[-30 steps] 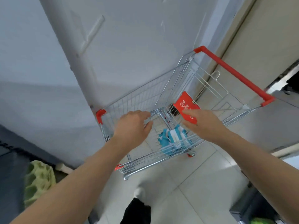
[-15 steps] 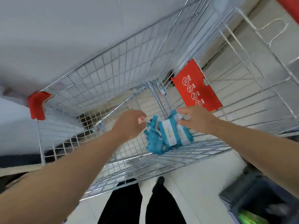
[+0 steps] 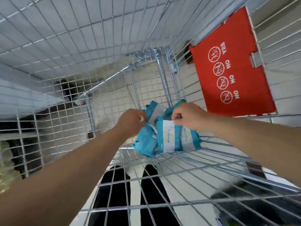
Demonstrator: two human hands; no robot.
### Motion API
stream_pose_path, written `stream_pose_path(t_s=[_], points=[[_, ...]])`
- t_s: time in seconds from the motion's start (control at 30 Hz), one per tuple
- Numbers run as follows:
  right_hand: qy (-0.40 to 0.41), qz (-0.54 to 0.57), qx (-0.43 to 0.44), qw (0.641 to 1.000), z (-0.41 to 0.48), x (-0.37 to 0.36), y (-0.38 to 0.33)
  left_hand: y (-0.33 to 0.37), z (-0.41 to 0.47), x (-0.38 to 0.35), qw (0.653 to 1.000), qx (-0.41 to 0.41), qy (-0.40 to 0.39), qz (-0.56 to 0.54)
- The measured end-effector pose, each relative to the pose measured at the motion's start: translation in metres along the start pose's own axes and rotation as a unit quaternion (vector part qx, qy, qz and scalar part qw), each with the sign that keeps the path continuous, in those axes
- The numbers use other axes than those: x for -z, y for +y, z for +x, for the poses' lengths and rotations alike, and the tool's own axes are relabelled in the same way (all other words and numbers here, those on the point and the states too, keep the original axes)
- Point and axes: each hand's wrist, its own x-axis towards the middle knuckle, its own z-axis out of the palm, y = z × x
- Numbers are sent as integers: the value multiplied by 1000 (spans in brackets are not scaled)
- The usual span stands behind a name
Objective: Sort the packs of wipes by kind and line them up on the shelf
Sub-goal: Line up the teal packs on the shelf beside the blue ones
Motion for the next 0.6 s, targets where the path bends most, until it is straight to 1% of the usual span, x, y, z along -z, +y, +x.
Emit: stream_pose_path(t_s=[0.03, 0.1, 0.17, 0.23, 0.33, 0.4, 0.53, 0.6], points=[[-3, 8, 2, 1000, 0, 1, 2, 1, 1, -1, 1000, 3, 8, -20], [3, 42, -6, 999, -4, 5, 9, 3, -3, 0, 993, 34, 3, -115], [19, 89, -14, 996, -13, 10, 15, 5, -10, 4, 970, 82, -10, -227], [31, 84, -12, 996, -20, 15, 24, 4, -16, 8, 957, 107, -5, -271], [26, 13, -5, 1000, -26, 15, 32, -1, -22, 15, 970, 103, 34, -220], [3, -7, -3, 1000, -27, 12, 32, -7, -23, 19, 978, 97, 46, -181], [-83, -57, 3, 995, -23, 2, 21, -13, -26, 25, 986, 118, 20, -115], [-86, -93, -2, 992, -19, -6, 23, -16, -26, 26, 990, 118, 5, -82]])
